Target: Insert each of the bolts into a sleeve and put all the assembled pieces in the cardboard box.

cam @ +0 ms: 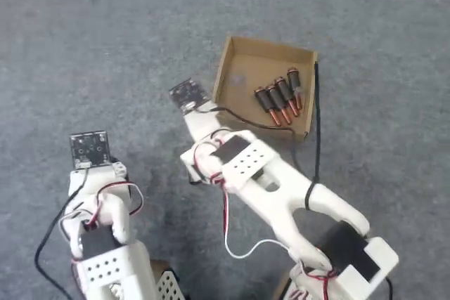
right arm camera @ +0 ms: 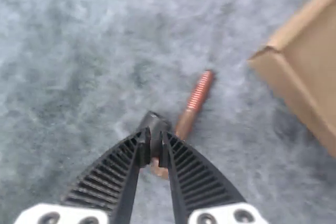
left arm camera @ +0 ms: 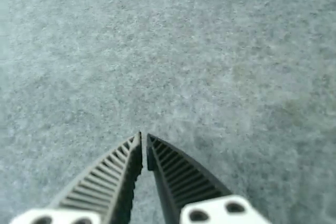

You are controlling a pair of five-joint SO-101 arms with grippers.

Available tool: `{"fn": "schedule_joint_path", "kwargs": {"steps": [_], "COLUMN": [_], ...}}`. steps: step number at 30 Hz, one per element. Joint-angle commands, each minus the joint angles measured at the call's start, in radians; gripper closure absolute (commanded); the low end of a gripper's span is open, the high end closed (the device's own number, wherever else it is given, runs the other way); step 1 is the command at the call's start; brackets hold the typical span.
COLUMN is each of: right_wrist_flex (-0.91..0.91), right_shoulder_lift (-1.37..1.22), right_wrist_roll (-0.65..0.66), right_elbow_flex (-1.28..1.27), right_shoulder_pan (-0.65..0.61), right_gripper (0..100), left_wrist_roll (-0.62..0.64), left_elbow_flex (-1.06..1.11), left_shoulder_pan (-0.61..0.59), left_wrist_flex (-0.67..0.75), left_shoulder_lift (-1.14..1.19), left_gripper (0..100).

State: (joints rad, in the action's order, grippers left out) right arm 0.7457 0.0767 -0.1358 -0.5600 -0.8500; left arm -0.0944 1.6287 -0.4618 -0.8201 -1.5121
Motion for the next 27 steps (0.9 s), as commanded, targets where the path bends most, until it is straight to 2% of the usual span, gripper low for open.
{"fn": "schedule_joint_path", "kwargs": {"steps": [1, 5, 10, 14, 17, 22, 27], "right_wrist_flex": [-0.021, -0.021, -0.058, -0.093, -0.053, -0.019, -0.024], "right_shoulder_lift": [0.008, 0.001, -0.038, -0.097, -0.105, -0.108, -0.110], "right_wrist_roll": [-0.015, -0.051, -0.135, -0.141, -0.143, -0.224, -0.222], "right_elbow_flex": [0.014, 0.011, 0.009, 0.020, 0.058, 0.069, 0.068], "right_shoulder_pan": [-0.035, -0.027, -0.022, -0.027, -0.024, -0.022, -0.025], "right_gripper": [99.1, 99.1, 99.0, 98.9, 98.6, 90.1, 89.4], "left_wrist_roll": [0.015, 0.015, 0.015, 0.015, 0.015, 0.015, 0.015], "left_elbow_flex": [-0.114, -0.205, -0.285, -0.286, -0.285, -0.285, -0.285], "left_shoulder_pan": [-0.011, -0.008, 0.026, 0.025, 0.025, 0.025, 0.025], "left_wrist_flex": [0.118, 0.216, 0.236, 0.238, 0.238, 0.238, 0.238], "left_shoulder_lift": [0.264, 0.525, 0.701, 0.703, 0.697, 0.697, 0.697], "left_gripper": [99, 99, 99, 99, 99, 99, 99]}}
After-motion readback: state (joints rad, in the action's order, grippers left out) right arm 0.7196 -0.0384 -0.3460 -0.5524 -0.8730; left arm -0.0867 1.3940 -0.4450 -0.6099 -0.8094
